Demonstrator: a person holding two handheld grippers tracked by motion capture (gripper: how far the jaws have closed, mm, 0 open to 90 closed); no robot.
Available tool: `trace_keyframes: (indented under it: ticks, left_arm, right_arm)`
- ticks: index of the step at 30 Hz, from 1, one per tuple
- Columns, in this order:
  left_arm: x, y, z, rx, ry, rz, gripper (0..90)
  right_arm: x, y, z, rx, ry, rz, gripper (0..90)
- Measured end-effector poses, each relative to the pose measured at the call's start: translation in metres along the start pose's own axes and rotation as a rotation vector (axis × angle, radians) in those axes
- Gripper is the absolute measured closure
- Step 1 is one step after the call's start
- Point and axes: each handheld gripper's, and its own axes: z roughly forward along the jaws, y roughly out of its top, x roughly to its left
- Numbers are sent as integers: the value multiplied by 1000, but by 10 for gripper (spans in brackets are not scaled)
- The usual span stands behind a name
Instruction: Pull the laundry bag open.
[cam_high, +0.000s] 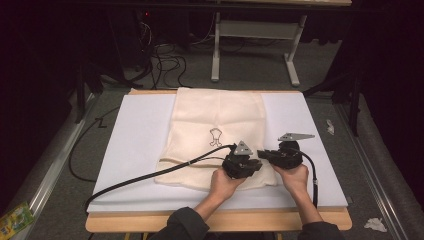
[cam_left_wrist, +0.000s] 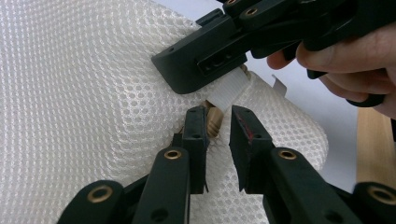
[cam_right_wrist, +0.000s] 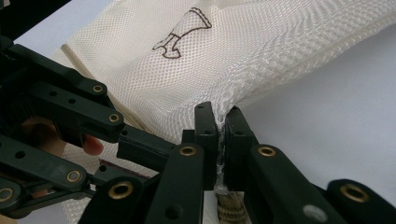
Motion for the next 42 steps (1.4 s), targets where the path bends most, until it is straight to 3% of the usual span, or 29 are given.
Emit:
trace_keyframes:
  ticks: [9,10,13,22,28,42]
  left_arm:
    - [-1,0,0,-17,-10,-6,743]
    - [-5,-1,-1,-37,18,21,705]
    - [-7,-3,0,-33,17,28,697]
    - [-5,-5,3,-9,3,9,757]
    - [-3,-6,5,-1,11,8,859]
    - [-3,-3,1,5,3,11,871]
  right_arm:
    - [0,0,0,0,1,2,878]
    - [0,0,0,0,0,2,878]
    - [1,0,1,7,-4,-2,878]
    - [1,-1,2,14,-6,-5,878]
    - [1,-2,2,21,-5,-9,877]
    - [0,-2,1,16,0,-13,876]
